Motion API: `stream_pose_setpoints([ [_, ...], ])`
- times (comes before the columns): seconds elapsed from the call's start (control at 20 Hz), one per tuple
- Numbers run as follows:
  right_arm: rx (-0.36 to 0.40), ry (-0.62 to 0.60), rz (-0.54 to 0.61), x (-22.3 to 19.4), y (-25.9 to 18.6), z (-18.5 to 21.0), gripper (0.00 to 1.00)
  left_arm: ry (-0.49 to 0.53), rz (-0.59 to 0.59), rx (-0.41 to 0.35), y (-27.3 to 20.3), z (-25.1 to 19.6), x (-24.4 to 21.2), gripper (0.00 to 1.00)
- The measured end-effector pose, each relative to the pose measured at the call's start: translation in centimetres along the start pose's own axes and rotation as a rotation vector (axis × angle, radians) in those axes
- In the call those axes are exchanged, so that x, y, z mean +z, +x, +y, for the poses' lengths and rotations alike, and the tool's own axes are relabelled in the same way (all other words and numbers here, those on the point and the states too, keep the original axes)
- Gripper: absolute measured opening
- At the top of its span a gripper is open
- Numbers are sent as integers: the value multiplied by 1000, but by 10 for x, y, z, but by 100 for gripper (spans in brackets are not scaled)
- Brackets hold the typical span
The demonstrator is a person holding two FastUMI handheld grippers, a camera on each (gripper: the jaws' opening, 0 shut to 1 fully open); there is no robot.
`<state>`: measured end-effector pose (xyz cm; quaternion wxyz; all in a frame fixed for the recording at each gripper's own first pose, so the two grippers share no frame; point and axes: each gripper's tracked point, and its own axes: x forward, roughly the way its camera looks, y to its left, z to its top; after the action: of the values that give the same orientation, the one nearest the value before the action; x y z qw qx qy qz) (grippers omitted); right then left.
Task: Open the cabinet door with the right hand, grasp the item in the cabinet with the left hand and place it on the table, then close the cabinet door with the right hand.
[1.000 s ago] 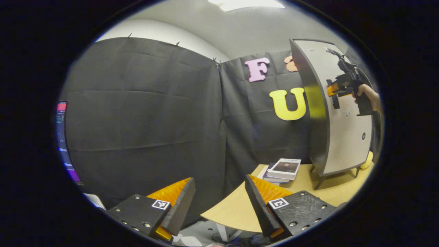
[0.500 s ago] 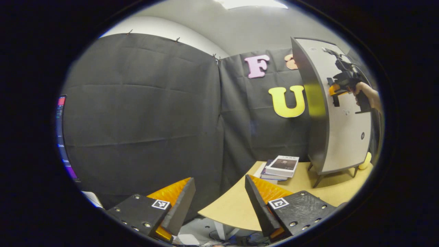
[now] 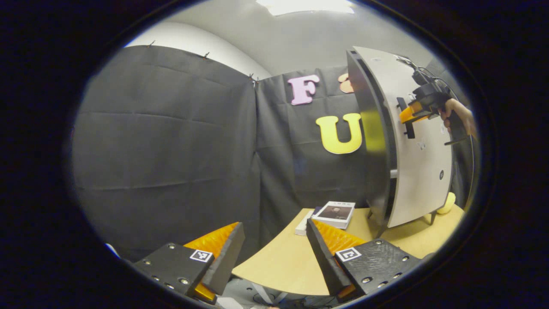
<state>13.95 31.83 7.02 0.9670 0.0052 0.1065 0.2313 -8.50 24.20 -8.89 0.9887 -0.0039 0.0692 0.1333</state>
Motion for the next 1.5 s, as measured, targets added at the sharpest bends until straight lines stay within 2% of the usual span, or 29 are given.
stream_pose_setpoints([
  [0.2, 58, -2, 10, 1, -20, -1, 19, 21, -40, -62, 0, -36, 17, 88],
  [0.25, 70, -4, 12, 1, -22, -2, 22, 19, -47, -78, -1, -45, 21, 88],
  [0.3, 81, -7, 15, 0, -24, -3, 19, 19, -53, -93, -1, -53, 23, 88],
  [1.0, 214, 7, 32, -8, -40, -28, 19, 23, -97, -259, -7, -155, 50, 89],
  [1.35, 246, -1, 38, -14, -41, -41, 19, 22, -127, -336, -16, -209, 68, 88],
  [1.5, 241, -14, 31, -10, -65, -48, 19, 17, -132, -365, -21, -233, 71, 88],
])
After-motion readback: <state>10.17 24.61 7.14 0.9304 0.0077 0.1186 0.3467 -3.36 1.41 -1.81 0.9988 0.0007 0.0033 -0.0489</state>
